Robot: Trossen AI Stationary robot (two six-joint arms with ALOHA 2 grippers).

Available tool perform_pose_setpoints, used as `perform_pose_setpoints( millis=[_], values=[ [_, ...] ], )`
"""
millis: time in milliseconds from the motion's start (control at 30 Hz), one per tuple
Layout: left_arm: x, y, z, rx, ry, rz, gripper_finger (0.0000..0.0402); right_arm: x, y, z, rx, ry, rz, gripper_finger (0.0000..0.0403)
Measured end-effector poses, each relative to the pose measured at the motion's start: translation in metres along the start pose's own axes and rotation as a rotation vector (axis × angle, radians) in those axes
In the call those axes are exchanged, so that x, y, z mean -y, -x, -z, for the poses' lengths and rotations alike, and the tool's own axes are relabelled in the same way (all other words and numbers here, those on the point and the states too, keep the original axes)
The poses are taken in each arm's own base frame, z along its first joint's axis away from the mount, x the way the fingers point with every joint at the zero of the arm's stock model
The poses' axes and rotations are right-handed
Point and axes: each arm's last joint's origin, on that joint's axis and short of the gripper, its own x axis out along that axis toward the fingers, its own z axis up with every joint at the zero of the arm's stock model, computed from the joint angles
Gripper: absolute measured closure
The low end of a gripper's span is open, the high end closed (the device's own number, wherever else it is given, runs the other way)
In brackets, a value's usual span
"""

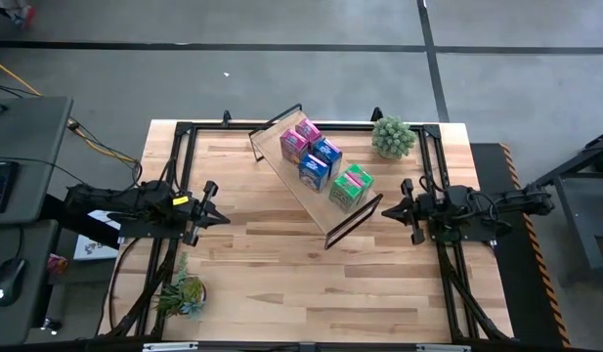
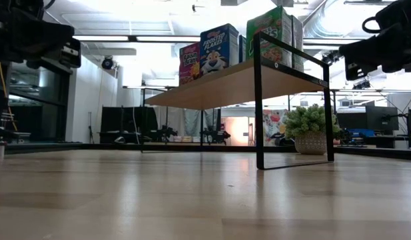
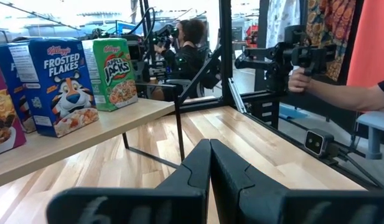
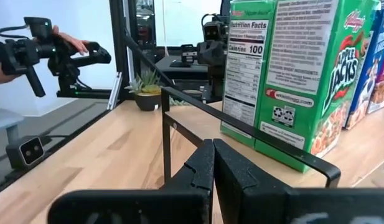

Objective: Stack cereal on shelf
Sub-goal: Return to Home Position

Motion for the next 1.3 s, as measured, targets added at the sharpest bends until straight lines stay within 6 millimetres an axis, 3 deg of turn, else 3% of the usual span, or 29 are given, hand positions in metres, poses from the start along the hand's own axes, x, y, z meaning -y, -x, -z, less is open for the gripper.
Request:
perform_pose_setpoints(
  millis=[867, 1300],
  values=[
    [-0.0014, 0.0002, 0.0005, -0.001, -0.001, -0.018, 0.0402, 0.0001, 0.0006, -0.0007, 0.01, -0.028, 0.003, 0.0403],
    [-0.0015, 0.0002, -0.0002, 0.008, -0.002, -0.017, 0.0401, 0.0079, 0.0009, -0.0007, 0.012, -0.026, 0.09, 0.0402]
  ],
)
